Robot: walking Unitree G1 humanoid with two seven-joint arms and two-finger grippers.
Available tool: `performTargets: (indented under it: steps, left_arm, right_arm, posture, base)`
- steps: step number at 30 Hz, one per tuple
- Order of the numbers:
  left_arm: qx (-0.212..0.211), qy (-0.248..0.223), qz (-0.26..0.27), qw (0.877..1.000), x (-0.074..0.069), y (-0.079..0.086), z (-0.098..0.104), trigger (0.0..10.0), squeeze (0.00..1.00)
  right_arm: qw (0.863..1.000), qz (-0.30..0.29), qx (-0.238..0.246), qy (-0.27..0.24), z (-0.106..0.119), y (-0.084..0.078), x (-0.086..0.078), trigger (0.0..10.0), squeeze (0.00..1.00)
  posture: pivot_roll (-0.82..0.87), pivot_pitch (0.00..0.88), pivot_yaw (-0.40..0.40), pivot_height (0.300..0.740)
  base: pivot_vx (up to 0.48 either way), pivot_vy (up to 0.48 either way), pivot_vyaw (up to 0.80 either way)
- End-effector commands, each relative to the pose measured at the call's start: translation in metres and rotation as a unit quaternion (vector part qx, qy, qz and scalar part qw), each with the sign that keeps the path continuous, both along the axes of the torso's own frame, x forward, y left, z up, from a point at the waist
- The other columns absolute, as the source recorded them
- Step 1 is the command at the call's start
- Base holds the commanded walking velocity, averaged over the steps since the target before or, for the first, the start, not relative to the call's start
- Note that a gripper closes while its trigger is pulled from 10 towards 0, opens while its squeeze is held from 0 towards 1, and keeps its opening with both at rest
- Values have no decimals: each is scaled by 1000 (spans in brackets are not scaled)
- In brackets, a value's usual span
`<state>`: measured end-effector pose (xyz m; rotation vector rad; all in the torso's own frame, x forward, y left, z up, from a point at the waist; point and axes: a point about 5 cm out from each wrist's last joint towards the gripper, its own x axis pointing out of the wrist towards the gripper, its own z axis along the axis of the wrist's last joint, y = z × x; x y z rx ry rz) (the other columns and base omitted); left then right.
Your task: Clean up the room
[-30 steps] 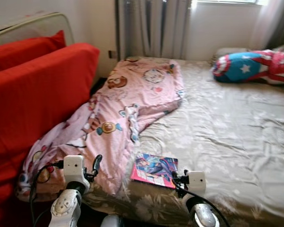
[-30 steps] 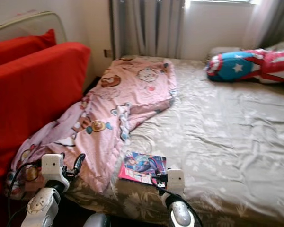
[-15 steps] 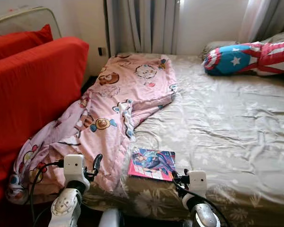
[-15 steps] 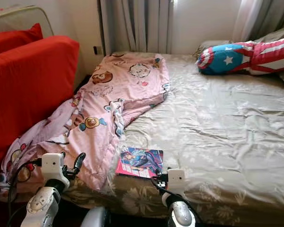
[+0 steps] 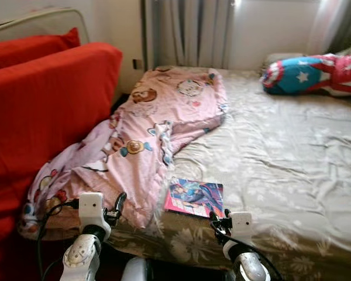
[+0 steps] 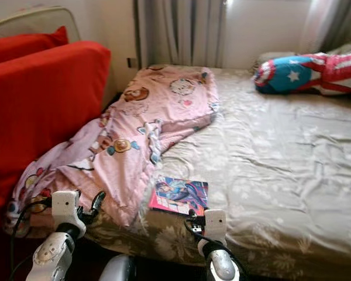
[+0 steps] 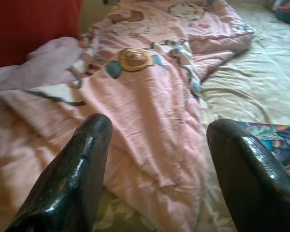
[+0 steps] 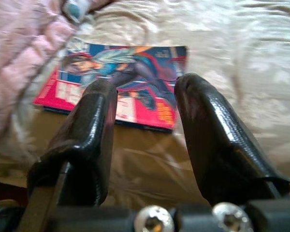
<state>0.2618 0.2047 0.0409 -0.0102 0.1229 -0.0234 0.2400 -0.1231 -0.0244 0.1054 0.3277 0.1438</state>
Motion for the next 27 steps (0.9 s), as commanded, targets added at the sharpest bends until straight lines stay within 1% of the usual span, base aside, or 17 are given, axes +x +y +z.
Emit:
performTargets:
  steps: [1,5,12,27]
  left_arm:
    - [-1,-6,0,1000,2,1,2,10000,0]
    - [-1,-6,0,1000,2,2,2,10000,0]
    - [0,-4,-1,1000,2,3,1,10000,0]
    - [-1,-6,1,1000,3,4,0,10000,0]
  right_arm:
    - [1000,8,-3,-8,3,3,2,10000,0]
    - [1000,3,2,-1,1,3,2,10000,0]
    - [1000,-3,11,-2,2,2,2,10000,0]
    - [1000,10,24,-1,2,7,4,10000,0]
  posture:
    - [46,0,3,621]
    - [48,0,3,621]
    - [48,0,3,621]
    - [52,0,1,621]
  base:
    - [0,0,800]
    - [0,0,688]
    - [0,0,0]
    - [266,0,0]
